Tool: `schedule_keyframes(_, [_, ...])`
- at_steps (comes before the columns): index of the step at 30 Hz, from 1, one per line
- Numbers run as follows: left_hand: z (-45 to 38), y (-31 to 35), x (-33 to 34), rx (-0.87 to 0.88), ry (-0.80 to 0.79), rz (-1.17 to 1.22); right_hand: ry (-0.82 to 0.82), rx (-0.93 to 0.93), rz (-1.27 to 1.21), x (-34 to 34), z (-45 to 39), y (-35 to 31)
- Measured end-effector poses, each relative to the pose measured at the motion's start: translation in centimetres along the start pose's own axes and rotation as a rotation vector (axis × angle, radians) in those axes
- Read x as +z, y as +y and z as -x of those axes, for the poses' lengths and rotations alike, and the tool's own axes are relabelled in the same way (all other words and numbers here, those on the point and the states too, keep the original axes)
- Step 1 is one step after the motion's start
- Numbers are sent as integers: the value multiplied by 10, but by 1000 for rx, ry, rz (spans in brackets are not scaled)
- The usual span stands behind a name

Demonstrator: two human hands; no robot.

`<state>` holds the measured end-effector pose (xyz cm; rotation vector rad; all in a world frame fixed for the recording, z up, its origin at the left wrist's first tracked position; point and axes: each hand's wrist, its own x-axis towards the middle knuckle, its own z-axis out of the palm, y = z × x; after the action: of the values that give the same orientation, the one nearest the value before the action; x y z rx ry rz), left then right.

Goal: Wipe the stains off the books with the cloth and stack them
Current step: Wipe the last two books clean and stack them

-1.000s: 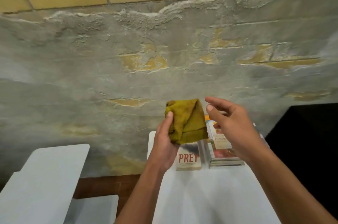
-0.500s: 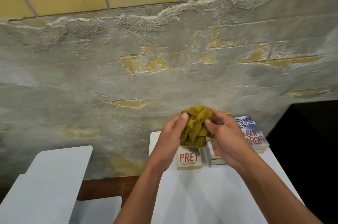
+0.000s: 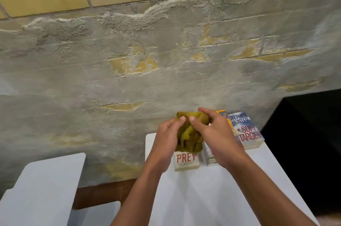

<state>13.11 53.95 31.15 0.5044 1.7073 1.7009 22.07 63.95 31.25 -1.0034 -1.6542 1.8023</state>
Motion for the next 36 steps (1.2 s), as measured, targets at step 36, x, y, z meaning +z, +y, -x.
schedule_keyframes(36, [-39,-168,-3,-183,-6,-184,-23,219,-184,-8,-21,146])
